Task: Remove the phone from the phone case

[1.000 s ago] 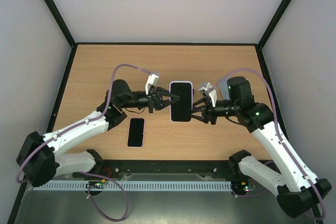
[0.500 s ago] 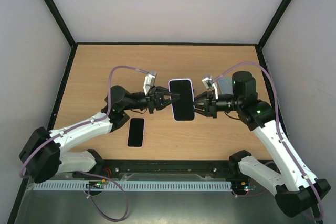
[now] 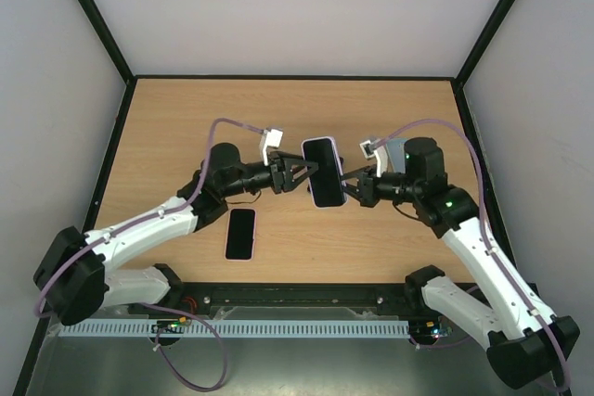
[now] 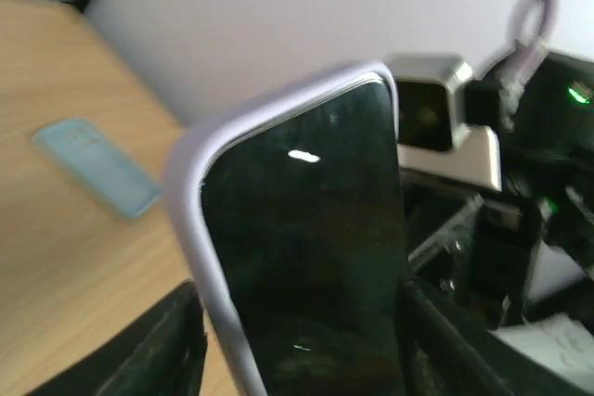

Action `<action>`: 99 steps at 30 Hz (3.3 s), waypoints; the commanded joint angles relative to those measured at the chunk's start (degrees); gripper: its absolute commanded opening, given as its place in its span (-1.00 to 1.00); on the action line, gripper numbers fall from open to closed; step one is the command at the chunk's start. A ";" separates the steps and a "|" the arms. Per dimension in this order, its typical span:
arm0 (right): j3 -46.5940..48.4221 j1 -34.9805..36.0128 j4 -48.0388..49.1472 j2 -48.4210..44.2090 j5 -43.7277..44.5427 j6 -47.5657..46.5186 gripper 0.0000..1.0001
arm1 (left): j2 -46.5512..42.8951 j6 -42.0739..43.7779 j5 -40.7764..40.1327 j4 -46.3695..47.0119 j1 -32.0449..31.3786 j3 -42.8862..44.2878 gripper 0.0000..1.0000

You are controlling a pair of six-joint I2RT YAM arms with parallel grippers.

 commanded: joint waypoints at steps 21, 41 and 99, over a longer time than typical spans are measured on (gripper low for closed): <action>-13.68 -5.81 2.10 9.44 40.96 17.64 -0.96 | 11.09 25.95 -64.37 -15.51 -25.40 3.09 0.27; -13.52 -6.97 4.51 19.99 37.40 19.35 -0.96 | 32.78 38.94 -54.31 3.82 -28.40 7.82 0.35; -16.32 -7.21 5.87 15.34 29.87 14.46 -0.96 | 39.38 48.07 -72.65 -3.41 -28.63 12.63 -0.95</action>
